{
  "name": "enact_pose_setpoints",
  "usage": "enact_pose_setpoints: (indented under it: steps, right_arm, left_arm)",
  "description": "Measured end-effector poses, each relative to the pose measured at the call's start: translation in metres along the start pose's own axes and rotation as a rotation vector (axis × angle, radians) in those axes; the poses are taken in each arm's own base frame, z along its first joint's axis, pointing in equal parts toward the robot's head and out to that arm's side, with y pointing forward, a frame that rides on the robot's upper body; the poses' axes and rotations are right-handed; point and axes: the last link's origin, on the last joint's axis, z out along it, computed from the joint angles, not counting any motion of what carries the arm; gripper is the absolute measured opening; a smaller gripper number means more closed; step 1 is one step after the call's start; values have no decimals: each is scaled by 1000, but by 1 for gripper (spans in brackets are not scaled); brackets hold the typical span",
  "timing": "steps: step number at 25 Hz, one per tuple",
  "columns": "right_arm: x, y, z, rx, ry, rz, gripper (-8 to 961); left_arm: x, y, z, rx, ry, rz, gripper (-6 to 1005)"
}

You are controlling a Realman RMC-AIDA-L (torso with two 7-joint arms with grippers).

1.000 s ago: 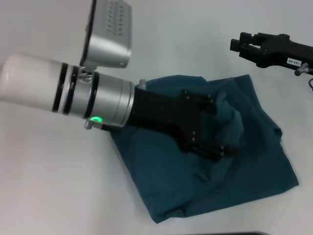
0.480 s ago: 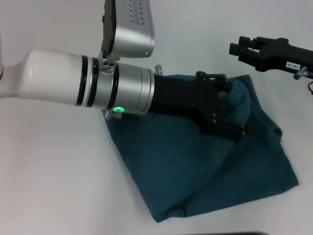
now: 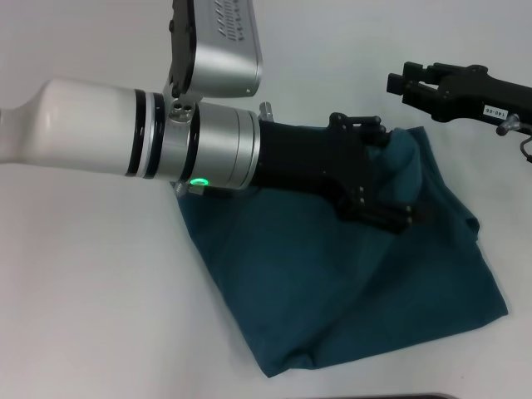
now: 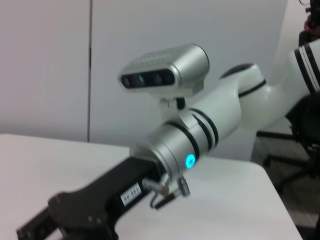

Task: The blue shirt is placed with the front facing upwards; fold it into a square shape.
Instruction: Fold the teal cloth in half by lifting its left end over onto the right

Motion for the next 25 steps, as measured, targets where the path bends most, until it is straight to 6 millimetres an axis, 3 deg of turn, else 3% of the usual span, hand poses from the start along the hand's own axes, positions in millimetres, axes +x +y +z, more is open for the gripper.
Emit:
enact_pose_setpoints:
  steps: [13,25]
  right_arm:
    - [-4,-3,1,19,-24,8,394]
    - [-3,-3,-3,19,-33,15,394]
  left_arm:
    - [-8,-14,-12,54,-113,-63,903]
    - [-1,-8,-25,47,-96,-60,904]
